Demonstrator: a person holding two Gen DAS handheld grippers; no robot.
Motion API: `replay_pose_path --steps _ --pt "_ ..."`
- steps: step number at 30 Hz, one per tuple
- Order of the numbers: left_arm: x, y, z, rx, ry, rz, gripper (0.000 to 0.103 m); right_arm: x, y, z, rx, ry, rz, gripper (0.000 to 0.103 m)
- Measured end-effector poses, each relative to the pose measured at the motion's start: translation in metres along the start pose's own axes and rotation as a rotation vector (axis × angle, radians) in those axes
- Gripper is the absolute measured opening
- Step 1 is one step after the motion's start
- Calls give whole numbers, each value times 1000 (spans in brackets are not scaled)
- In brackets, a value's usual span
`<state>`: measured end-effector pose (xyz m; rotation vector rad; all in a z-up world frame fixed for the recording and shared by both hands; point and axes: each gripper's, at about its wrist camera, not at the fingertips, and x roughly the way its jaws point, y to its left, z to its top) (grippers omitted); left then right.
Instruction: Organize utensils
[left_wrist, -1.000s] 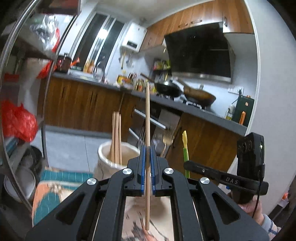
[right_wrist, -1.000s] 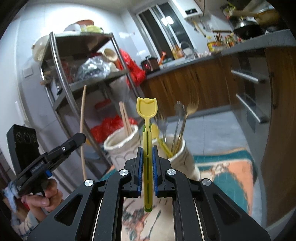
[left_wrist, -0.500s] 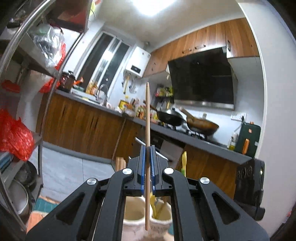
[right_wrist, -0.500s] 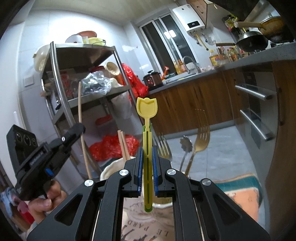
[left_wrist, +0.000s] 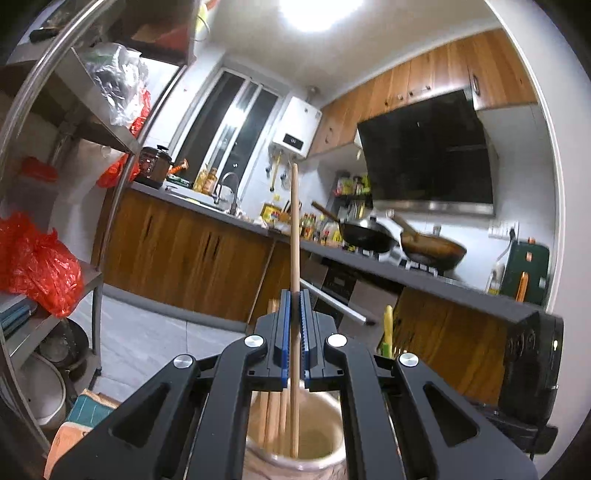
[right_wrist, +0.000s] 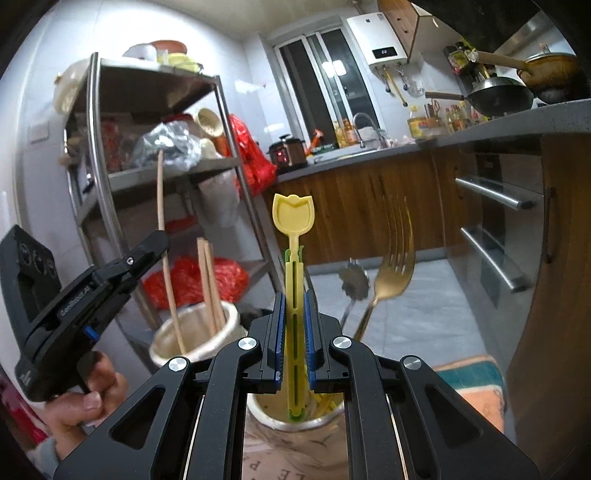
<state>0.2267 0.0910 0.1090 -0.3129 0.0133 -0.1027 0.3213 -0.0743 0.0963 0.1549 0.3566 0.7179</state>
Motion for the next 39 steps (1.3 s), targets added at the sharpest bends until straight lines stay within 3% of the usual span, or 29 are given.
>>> replay_pose_path --steps 9,23,32,39 --pt "-6 -2 -28 57 129 43 5 -6 4 -16 -43 61 -32 10" --pt "-8 -22 -34 154 177 85 5 1 8 -19 -72 125 -63 11" --pt "-9 -20 -32 158 185 107 19 1 10 -21 -74 135 -68 14" --pt "-12 -20 -32 163 185 114 28 -6 11 -19 -80 116 -65 24"
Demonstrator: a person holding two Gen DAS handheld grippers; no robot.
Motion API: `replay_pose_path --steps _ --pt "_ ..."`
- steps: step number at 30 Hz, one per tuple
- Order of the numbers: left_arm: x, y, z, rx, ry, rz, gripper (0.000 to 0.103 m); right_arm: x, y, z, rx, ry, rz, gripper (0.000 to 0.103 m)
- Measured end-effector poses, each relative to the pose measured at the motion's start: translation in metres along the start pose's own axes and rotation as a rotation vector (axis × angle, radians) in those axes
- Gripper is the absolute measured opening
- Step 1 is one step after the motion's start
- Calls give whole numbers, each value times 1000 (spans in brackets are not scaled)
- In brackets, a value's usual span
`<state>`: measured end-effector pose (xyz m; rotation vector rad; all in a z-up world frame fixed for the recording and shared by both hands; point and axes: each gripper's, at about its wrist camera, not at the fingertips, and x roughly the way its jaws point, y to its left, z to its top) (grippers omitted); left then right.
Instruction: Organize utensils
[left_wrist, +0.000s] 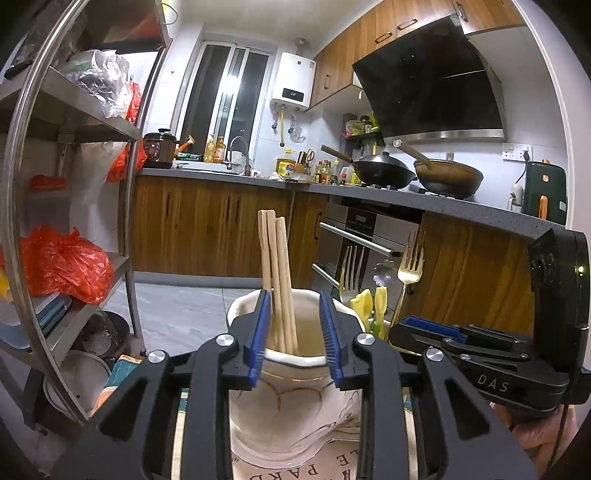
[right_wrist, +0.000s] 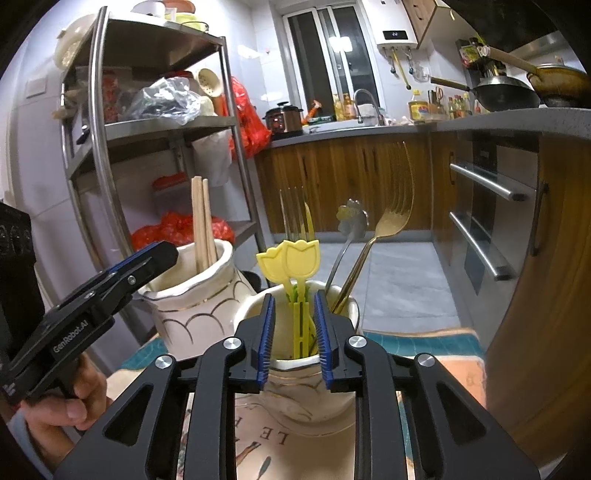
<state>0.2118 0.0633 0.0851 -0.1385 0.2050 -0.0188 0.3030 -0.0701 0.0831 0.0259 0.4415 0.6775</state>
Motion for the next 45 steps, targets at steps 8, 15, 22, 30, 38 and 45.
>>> replay_pose_path --steps 8,15,22,30,38,45 --pt "-16 -3 1 27 -4 -3 36 -18 -6 -3 7 -43 -15 26" --pt "-39 -5 0 42 -31 21 65 -38 -6 -13 -2 -79 -30 45" --pt "-60 -6 -13 59 -38 55 94 -51 4 -23 -15 -113 -33 75" --pt "-71 -9 -37 81 -24 74 98 -62 11 -43 -63 -149 -86 93" --pt "-84 -8 -49 77 -40 96 98 -67 5 -61 -69 -134 -125 94" --pt "-79 -13 -49 111 -23 98 98 -74 6 -65 -76 -150 -141 96"
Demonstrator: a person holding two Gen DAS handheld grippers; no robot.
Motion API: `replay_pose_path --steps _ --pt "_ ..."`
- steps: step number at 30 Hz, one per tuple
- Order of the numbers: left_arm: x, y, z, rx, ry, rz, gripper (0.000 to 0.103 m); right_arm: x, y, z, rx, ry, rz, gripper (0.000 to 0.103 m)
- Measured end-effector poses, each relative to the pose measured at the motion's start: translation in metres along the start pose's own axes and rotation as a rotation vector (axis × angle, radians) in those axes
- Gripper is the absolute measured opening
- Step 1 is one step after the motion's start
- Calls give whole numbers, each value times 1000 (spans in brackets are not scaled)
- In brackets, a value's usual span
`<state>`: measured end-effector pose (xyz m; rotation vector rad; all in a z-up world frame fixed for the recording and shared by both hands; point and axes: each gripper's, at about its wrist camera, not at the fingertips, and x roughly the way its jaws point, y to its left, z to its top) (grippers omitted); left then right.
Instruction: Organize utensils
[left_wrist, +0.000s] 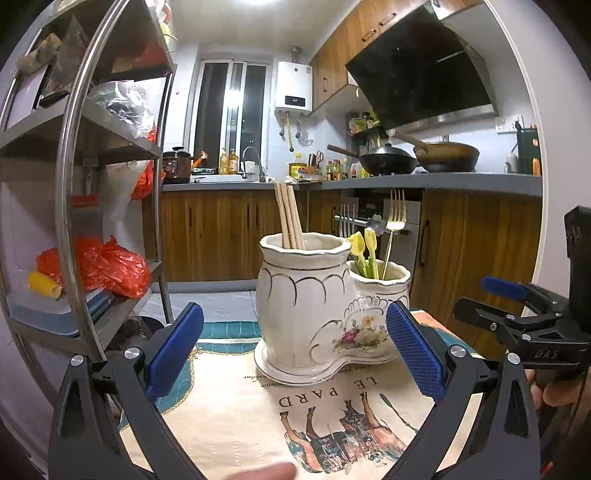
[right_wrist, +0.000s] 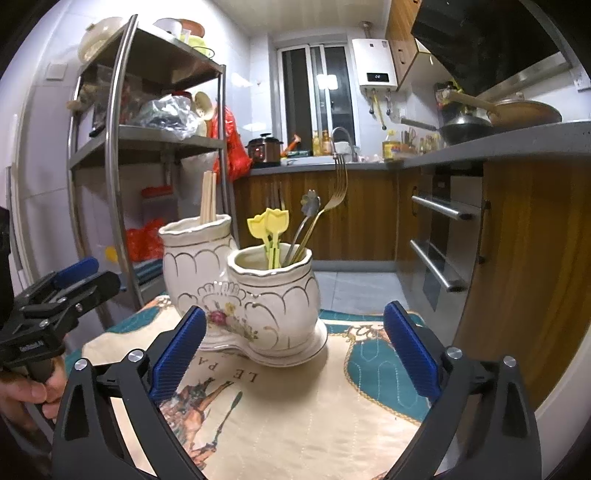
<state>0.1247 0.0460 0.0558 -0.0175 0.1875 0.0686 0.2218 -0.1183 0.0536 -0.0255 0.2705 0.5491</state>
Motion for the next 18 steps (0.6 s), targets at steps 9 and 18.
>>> replay_pose_path --steps 9,18 --pt "1 1 0 -1 7 25 98 3 8 -1 -33 10 -12 98" --pt "2 -2 0 5 14 28 98 3 7 -1 -37 10 -12 98"
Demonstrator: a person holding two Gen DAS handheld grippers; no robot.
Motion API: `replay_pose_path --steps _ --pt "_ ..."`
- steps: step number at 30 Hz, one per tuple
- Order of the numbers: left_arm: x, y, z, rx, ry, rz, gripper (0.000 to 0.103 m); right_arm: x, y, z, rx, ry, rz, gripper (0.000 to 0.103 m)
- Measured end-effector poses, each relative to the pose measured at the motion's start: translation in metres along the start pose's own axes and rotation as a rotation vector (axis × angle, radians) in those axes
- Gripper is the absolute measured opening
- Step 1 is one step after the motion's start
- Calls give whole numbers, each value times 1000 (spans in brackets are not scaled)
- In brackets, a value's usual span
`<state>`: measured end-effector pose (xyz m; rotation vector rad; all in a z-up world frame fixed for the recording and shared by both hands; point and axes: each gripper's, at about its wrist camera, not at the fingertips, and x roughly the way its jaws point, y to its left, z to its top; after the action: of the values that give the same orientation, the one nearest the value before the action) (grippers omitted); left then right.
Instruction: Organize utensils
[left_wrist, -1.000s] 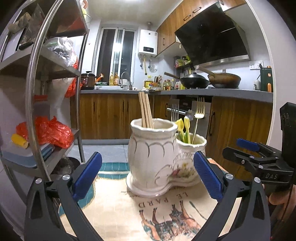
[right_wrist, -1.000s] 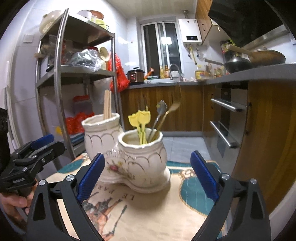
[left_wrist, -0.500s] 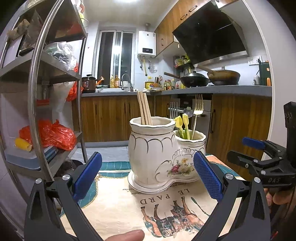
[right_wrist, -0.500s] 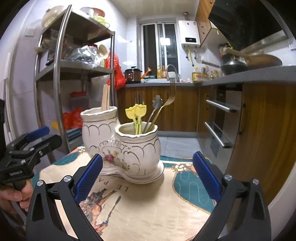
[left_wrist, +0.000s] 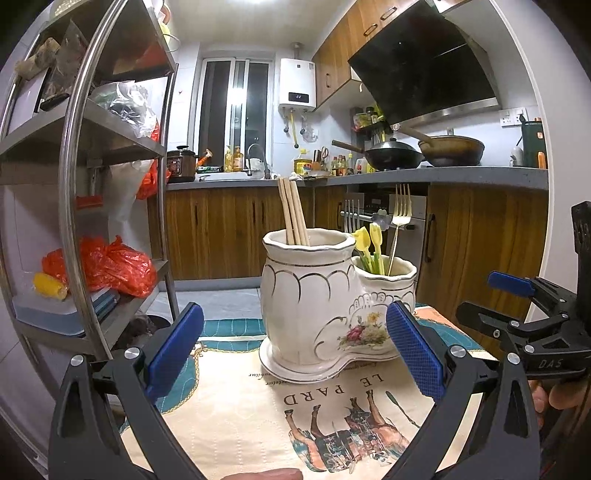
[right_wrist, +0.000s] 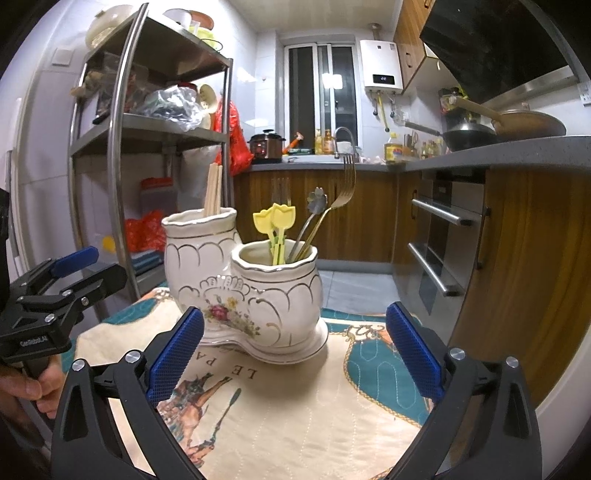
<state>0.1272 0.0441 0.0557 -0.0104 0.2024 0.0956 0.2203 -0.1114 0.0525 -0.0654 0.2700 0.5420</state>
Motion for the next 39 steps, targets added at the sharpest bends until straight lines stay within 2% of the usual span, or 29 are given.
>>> replay_pose_path --steps 39 --pt "2 -1 -1 9 11 -3 98 1 0 0 -2 5 10 98"
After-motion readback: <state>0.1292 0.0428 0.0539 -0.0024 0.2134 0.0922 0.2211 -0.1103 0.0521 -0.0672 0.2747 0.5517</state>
